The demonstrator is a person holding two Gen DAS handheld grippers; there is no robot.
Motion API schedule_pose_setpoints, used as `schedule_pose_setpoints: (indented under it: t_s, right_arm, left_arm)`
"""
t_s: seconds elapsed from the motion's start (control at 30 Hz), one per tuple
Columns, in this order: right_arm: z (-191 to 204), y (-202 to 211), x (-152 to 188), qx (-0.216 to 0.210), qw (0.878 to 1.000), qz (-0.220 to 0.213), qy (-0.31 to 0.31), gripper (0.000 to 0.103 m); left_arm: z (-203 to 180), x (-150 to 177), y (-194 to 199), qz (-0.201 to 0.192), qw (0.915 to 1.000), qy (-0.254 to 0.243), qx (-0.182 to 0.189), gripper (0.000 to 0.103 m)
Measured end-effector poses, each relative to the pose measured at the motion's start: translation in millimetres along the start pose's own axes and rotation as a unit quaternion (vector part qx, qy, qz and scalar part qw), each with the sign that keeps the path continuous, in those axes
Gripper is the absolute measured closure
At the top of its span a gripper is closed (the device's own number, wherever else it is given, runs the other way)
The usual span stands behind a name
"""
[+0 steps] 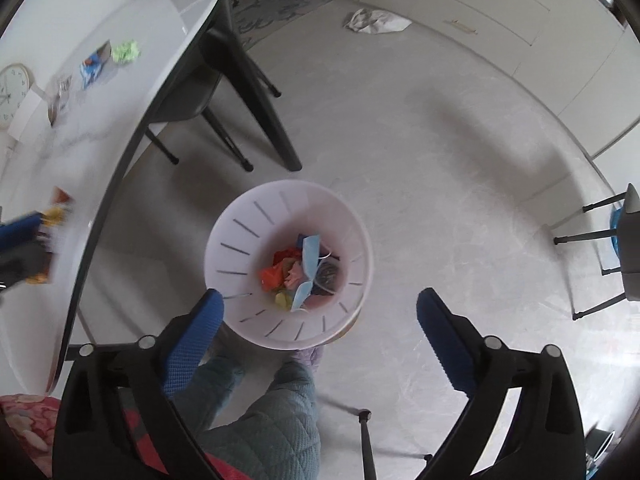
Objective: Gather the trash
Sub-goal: 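Drop the red wrapper and brown snack bag into the wastebasket, then grasp the clear plastic bag with the left tool while the right tool grasps the blue printed box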
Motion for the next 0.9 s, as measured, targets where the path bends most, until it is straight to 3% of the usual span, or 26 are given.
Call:
schedule_pose_setpoints:
  t_s: [0.07,0.13,0.2,0.3,0.47,0.67,0.9]
  right_arm:
    - [-7.4,8.3,-1.8,-0.007,1.0,-0.007,-0.007,0.006]
    - [-13.5,17.5,-6.1,-0.009,1.0,-0.014,-0.014,0.006]
    - [-17.1,23.4,-9.9,-0.009,1.0,-0.023,-0.014,0.005]
    - [-22.1,29.6,-14.4,-0.01,0.999,-0.035,-0.01,0.004]
    - [-24.9,29.7,-17.9,-0.018,0.999,-0.036,-0.012,0.003]
    - [-6.8,39.2,-33.6,-0.046,0.998,-0.052,0.002,0.003]
    - [45.2,48.7,-75.6,-0.101,0.991,-0.079,0.039,0.003]
  left_arm:
    - [-5.6,1.5,-8.7,0.007,1.0,0.001,0.004,0.066]
    - [-9.3,1.5,-18.3,0.014,0.9998,0.01,0.01,0.054]
    - [-14.8,1.0,-20.4,0.013,0.9998,0.016,0.008,0.025]
    - [-19.8,-5.4,-14.9,-0.007,0.9999,0.009,-0.002,0.009]
    - [-18.0,-13.0,-3.5,-0.023,0.9993,0.012,-0.026,0.008]
    - [11.5,-16.2,24.3,-0.049,0.9947,0.056,-0.071,0.008]
    - [87.6,-20.1,75.8,-0.1,0.9709,0.151,-0.156,0.008]
Point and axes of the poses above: each gripper's, at about its wrist camera, not at the fingertips, and y roughly against the way its jaws point, z to its left, x to its underside, the point moved 9 cm from there along -y, roughly the way its jaws point, and after that the axes turned 12 degrees about -z, right-handed, at the moved point
